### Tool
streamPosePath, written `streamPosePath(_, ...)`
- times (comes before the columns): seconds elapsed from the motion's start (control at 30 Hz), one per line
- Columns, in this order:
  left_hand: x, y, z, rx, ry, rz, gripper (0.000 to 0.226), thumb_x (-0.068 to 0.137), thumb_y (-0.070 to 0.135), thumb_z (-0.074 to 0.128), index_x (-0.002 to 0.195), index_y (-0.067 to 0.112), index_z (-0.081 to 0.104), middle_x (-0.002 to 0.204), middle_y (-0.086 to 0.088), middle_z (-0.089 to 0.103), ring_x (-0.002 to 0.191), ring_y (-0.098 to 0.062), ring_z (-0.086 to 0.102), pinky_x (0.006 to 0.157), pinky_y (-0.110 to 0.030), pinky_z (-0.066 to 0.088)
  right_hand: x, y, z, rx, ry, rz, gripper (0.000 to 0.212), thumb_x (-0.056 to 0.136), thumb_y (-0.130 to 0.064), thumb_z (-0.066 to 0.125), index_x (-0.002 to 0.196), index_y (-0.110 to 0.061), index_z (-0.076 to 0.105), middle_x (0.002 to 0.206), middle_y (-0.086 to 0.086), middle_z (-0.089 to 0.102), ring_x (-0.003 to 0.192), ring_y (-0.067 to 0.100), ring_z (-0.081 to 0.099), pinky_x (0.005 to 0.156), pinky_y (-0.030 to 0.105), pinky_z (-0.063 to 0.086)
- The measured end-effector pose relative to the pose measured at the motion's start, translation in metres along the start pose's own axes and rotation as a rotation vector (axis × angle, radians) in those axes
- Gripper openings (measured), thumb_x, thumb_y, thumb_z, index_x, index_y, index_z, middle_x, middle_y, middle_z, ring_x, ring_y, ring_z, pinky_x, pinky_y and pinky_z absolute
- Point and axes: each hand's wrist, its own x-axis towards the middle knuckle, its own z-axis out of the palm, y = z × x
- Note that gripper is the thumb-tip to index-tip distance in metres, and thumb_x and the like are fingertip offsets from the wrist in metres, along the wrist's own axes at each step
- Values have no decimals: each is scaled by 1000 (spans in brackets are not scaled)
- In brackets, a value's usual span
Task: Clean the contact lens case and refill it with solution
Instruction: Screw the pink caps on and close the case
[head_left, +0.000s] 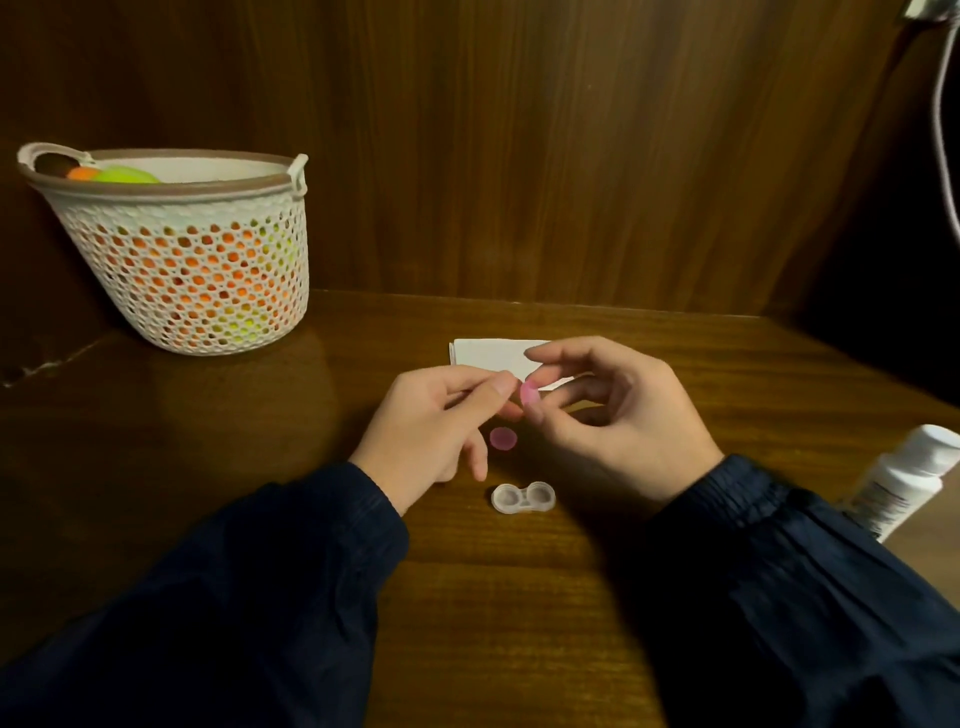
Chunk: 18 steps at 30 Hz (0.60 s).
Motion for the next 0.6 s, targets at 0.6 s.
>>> streamPosePath(0.6,-3,1,-2,-28,-39,-13,28,88,38,79,98,12,82,54,7,68,36,-4,45,37,-14,29,-5,-9,2,-102,-61,-124,40,80,-1,89,115,-14,76,102,-4,79,92,14,77,80,23,62)
